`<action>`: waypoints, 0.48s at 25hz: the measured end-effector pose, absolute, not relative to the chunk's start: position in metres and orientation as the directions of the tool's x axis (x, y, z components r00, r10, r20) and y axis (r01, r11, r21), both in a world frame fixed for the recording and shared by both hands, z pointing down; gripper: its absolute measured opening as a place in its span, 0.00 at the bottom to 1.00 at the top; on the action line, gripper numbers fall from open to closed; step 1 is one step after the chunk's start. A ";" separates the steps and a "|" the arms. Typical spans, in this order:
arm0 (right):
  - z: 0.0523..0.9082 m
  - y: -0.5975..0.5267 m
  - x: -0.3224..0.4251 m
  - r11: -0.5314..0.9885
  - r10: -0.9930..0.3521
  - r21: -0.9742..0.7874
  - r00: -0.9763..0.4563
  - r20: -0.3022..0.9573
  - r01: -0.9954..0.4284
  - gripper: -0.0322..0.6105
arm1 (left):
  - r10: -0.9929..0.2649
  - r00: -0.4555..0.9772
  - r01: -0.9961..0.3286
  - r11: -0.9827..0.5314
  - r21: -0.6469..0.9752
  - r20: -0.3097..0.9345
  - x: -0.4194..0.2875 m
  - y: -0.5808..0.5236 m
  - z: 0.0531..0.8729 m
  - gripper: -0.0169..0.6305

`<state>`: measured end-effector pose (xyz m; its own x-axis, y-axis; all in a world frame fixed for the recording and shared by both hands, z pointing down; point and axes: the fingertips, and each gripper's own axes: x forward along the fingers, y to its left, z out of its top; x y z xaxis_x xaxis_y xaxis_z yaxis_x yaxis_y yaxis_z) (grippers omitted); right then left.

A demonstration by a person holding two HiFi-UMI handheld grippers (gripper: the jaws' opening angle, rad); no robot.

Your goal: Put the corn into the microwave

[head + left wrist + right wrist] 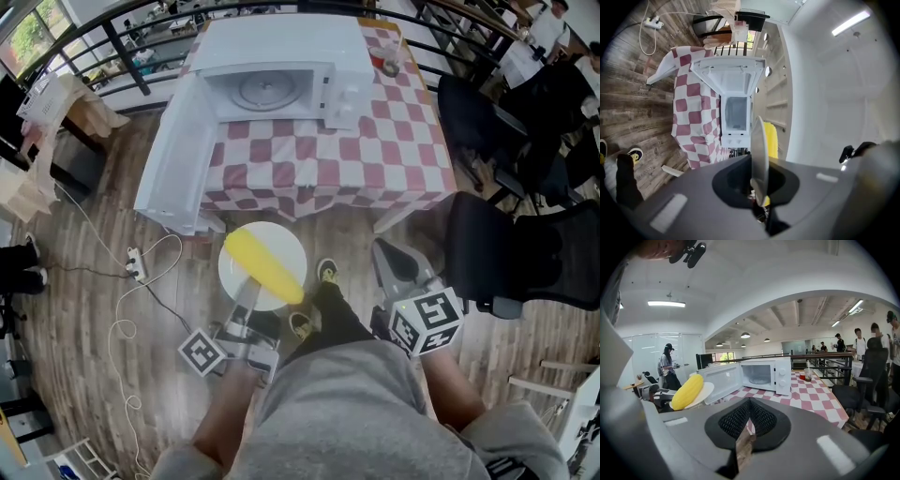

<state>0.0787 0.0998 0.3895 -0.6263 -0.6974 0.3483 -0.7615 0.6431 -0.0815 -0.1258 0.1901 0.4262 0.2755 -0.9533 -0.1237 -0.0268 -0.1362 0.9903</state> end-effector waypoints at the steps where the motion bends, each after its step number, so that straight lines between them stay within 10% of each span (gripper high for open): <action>1: 0.389 0.098 0.079 0.642 -0.699 -0.082 -0.626 0.346 -0.762 0.05 | -0.953 0.276 -0.029 -0.137 0.990 -0.124 -0.125 0.189 0.426 0.05; 12: 0.392 0.059 0.070 0.657 -0.688 -0.097 -0.646 0.331 -0.748 0.05 | -0.959 0.260 -0.045 -0.126 0.991 -0.110 -0.131 0.160 0.429 0.05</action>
<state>0.0699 0.0592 0.3919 -0.6464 -0.6876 0.3306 -0.7480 0.6565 -0.0970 -0.1312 0.1602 0.4291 0.2600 -0.9593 -0.1099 -0.0452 -0.1258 0.9910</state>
